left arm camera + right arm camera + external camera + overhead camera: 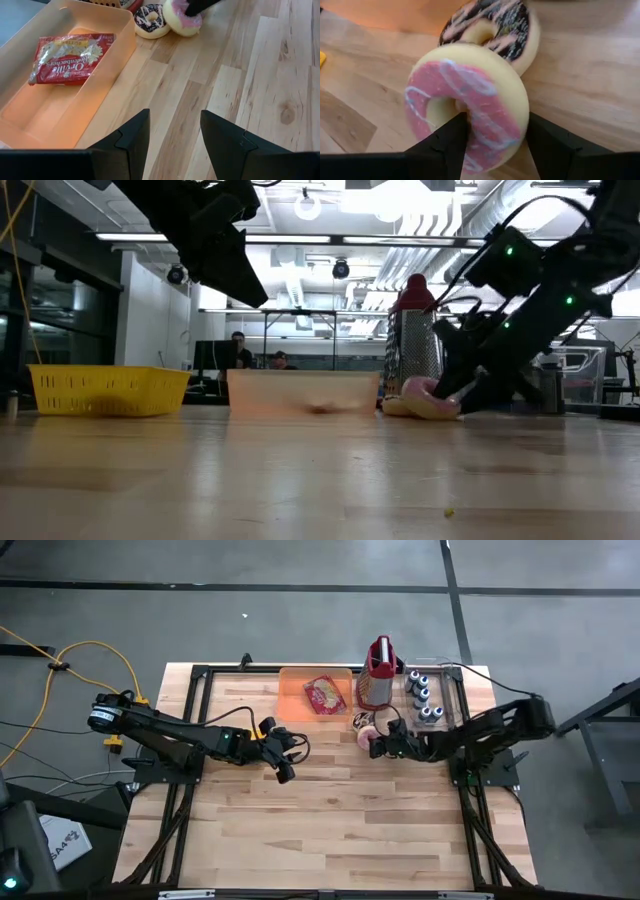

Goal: Pick & Place Food Item
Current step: Put the pink donut into the yellow bin

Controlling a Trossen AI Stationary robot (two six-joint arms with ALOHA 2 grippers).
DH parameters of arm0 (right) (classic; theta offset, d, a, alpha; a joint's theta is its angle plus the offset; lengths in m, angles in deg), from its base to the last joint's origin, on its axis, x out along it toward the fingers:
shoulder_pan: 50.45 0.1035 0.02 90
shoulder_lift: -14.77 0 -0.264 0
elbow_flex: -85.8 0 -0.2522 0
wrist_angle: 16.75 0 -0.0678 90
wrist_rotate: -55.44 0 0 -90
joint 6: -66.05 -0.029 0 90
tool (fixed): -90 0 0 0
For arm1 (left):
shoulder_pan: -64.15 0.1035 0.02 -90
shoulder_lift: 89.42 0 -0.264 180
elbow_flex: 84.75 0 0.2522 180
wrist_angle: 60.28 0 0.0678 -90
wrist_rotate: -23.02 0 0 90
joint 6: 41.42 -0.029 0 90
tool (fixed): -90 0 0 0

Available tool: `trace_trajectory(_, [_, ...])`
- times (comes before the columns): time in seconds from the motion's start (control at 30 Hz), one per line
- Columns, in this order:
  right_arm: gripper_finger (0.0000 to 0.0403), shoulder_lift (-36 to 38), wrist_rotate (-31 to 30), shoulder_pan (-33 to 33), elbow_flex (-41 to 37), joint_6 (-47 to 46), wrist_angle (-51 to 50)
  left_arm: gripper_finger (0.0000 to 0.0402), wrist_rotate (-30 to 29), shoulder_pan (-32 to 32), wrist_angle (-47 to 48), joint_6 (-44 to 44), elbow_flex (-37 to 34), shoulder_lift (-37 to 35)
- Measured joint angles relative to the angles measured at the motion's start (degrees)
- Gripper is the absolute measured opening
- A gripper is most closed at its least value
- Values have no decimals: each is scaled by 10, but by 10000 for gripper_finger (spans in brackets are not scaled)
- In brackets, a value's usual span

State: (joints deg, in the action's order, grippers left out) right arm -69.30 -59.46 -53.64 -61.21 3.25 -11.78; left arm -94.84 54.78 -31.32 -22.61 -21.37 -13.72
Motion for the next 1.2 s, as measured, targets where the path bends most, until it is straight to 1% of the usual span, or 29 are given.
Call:
trace_trajectory(0.1, [184,-31,7,-3,0,5,39,167,0,0,0,0,0,0])
trace_trajectory(0.17, [184,-35,12,-4,0,13,48,167,0,0,0,0,0,0])
trace_trajectory(0.37, [184,-10,31,-3,0,31,41,167,0,0,0,0,0,0])
trace_trajectory(0.53, [184,11,32,-3,0,46,41,167,0,0,0,0,0,0])
trace_trajectory(0.7, [181,14,30,-3,0,46,37,167,0,0,0,0,0,0])
trace_trajectory(1.03, [128,14,41,-3,0,46,35,167,0,0,0,0,0,0])
trace_trajectory(1.2, [116,14,45,-3,0,48,35,167,0,0,0,0,0,0])
